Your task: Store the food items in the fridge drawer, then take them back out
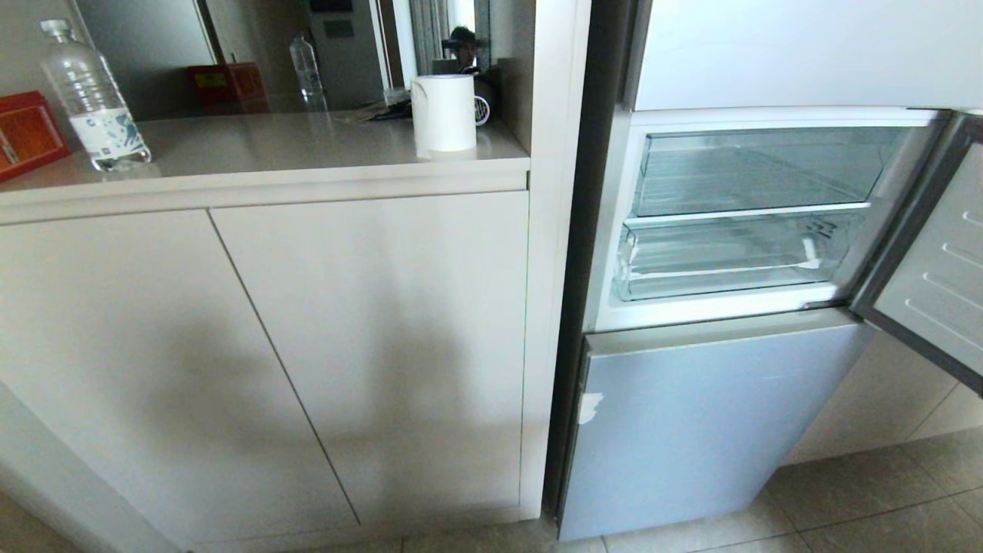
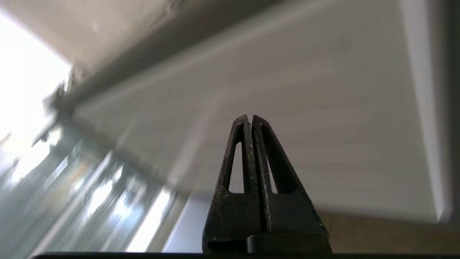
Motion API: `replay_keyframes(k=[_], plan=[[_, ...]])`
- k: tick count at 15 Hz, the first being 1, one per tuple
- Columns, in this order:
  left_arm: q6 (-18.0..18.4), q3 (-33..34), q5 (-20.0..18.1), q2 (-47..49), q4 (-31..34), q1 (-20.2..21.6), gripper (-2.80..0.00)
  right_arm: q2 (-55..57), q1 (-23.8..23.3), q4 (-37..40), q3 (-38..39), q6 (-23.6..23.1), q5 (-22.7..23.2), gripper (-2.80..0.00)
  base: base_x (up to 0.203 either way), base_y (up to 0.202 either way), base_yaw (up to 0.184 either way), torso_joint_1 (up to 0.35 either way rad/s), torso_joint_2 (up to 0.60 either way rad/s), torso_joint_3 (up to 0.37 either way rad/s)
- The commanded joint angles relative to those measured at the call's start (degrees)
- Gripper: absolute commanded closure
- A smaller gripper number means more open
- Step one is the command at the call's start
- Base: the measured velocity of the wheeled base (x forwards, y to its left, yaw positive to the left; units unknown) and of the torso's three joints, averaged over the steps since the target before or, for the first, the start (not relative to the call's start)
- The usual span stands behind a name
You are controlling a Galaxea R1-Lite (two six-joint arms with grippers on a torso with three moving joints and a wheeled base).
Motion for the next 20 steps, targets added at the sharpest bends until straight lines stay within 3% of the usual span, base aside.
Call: replay_keyframes(k=[1,7,10,15,20], plan=[[0.0,0.0,0.1,0.1,0.0,0.0,0.0,8.7,-5.3,-1.4,-6.4,1.4,0.3,0.0,0.0,0.0,0.0,0.0,0.0,0.0],[0.0,0.0,0.0,0.1,0.0,0.0,0.0,1.5,-6.5,-1.8,-4.8,0.5,2.1,0.0,0.0,0.0,0.0,0.0,0.0,0.0],[0.0,0.0,0.0,0.1,0.0,0.0,0.0,-0.3,-6.5,-1.9,-2.9,-2.8,2.2,0.0,0.0,0.0,0.0,0.0,0.0,0.0],[0.0,0.0,0.0,0.1,0.1,0.0,0.0,-1.9,-6.5,-1.9,-2.1,-2.9,2.3,0.0,0.0,0.0,0.0,0.0,0.0,0.0],[0.0,0.0,0.1,0.1,0.0,0.0,0.0,-3.5,-6.5,-1.9,-1.0,-3.0,2.3,0.0,-0.001,0.003,-0.151,0.001,0.0,0.002]])
